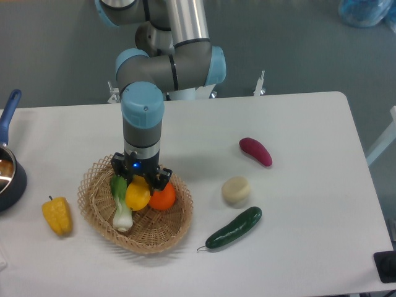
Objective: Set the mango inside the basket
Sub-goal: 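Open the gripper to release the mango beside the orange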
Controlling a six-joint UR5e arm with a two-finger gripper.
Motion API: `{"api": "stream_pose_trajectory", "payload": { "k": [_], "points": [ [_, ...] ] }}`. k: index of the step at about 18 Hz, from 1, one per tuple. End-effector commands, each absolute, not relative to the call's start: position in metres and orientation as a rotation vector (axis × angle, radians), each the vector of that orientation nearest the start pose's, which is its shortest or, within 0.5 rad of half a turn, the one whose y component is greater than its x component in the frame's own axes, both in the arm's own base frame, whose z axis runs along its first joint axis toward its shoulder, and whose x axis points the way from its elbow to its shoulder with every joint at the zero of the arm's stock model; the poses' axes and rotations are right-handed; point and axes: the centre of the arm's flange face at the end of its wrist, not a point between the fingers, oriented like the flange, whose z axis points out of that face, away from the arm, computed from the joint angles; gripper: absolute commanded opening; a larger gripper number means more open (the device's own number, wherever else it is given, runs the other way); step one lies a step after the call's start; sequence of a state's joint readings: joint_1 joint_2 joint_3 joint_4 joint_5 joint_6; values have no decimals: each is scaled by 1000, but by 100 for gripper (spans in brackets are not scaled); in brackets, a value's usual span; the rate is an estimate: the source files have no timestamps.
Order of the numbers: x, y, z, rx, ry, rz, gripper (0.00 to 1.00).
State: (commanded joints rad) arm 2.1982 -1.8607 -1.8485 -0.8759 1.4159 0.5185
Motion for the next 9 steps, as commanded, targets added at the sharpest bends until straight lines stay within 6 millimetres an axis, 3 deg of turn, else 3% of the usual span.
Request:
{"api": "stream_pose_trajectory", "payload": {
  "k": [1, 2, 3, 9],
  "points": [
    [-212, 544, 277, -2942, -141, -80, 81],
    [-213, 546, 278, -2943, -139, -70, 95],
    [-215, 548, 281, -2941, -132, -56, 100],
    [-224, 546, 288, -2947, -93, -4, 100]
  ]
}}
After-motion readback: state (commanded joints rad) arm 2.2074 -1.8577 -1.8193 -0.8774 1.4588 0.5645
